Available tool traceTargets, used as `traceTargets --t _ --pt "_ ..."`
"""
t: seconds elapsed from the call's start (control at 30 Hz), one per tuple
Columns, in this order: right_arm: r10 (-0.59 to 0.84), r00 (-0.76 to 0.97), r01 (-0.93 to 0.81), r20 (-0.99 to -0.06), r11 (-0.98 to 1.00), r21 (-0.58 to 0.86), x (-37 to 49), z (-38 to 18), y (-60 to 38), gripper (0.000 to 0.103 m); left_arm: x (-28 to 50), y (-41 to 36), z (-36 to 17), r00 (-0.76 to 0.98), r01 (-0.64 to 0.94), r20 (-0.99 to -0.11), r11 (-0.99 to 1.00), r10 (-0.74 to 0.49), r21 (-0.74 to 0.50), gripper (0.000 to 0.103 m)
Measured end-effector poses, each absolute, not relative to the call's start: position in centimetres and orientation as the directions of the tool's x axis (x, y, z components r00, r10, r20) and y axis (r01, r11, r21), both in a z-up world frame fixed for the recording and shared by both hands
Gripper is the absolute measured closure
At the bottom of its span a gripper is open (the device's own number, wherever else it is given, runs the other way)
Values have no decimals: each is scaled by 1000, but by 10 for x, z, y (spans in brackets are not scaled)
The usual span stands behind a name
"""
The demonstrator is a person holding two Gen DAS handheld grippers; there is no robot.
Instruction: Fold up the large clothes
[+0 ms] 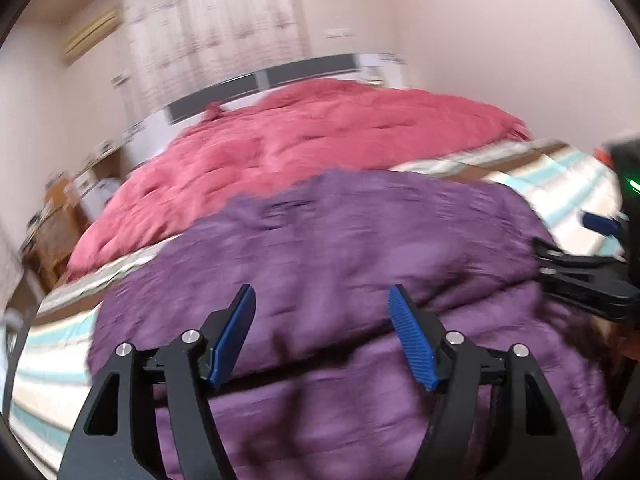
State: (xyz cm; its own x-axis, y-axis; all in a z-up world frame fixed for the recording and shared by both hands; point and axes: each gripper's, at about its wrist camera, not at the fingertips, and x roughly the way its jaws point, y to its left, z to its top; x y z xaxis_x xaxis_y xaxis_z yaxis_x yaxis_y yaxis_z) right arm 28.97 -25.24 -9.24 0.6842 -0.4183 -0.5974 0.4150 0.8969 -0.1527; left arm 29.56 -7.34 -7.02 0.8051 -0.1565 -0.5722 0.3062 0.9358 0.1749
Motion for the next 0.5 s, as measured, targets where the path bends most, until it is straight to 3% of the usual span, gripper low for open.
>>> traceTargets --t 0.2,0.3,0.5 --pt "-322 737 356 -594 932 -64 291 -71 -242 16 328 33 -77 784 -30 -620 999 32 14 35" --pt "-244 775 292 -582 956 -12 301 -55 -222 16 336 65 -86 759 -141 -642 990 108 0 37" --pt "-100 774 134 -625 991 8 351 -53 -170 16 361 65 -102 726 -104 -681 994 91 23 37"
